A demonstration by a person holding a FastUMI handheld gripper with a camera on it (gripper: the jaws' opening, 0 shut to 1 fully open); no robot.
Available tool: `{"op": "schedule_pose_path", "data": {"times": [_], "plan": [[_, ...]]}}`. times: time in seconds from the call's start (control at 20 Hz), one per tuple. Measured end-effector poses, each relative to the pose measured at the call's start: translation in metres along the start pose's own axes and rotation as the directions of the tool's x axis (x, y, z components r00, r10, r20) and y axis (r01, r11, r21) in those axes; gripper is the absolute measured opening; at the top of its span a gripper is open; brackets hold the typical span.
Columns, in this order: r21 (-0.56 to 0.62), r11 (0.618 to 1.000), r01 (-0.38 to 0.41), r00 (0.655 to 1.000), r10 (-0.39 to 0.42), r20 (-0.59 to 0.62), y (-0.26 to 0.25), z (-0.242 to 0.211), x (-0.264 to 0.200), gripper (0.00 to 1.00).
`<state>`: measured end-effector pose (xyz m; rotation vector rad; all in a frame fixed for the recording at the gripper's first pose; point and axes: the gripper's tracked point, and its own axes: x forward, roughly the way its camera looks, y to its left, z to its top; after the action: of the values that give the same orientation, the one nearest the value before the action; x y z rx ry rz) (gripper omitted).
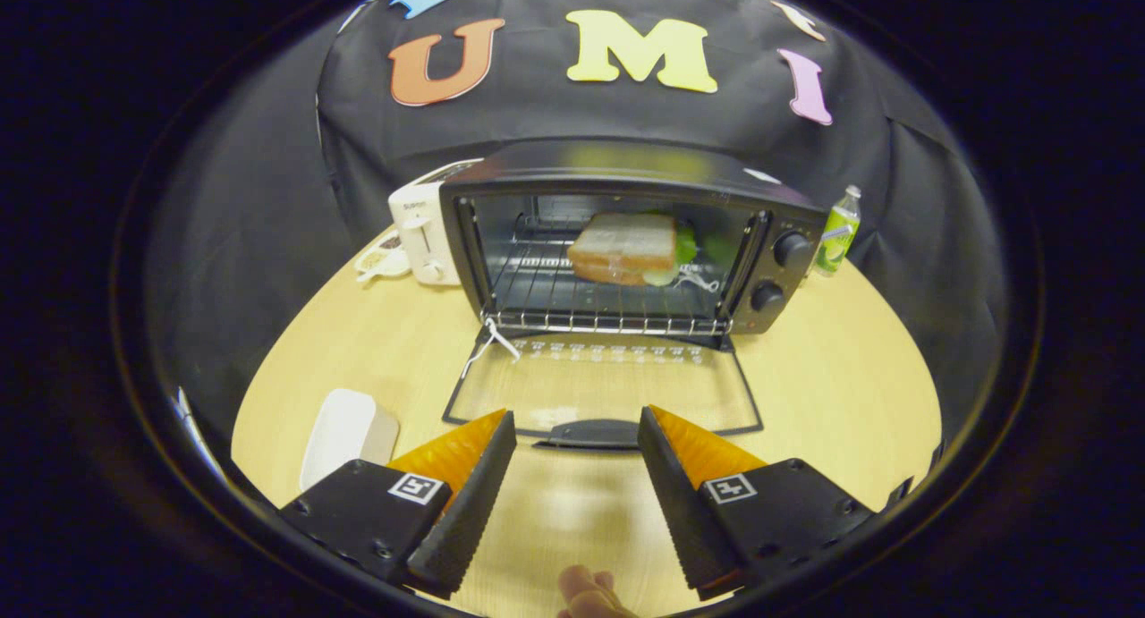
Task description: Open the toaster oven, put the food inside, and close the toaster oven door.
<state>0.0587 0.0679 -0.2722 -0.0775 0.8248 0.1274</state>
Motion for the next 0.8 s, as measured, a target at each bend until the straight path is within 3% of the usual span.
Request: {"op": "schedule_pose_path", "data": {"times": [0.35,0.55,0.8], "plan": [[0.043,0.999,0.021,0.989,-0.015,-0.144,-0.005,-0.045,0.034,0.91],[0.060,0.994,0.089,0.986,-0.079,-0.144,-0.019,-0.042,0.049,0.91],[0.051,0.993,0.108,0.987,-0.101,-0.125,-0.019,-0.038,0.050,0.91]]}}
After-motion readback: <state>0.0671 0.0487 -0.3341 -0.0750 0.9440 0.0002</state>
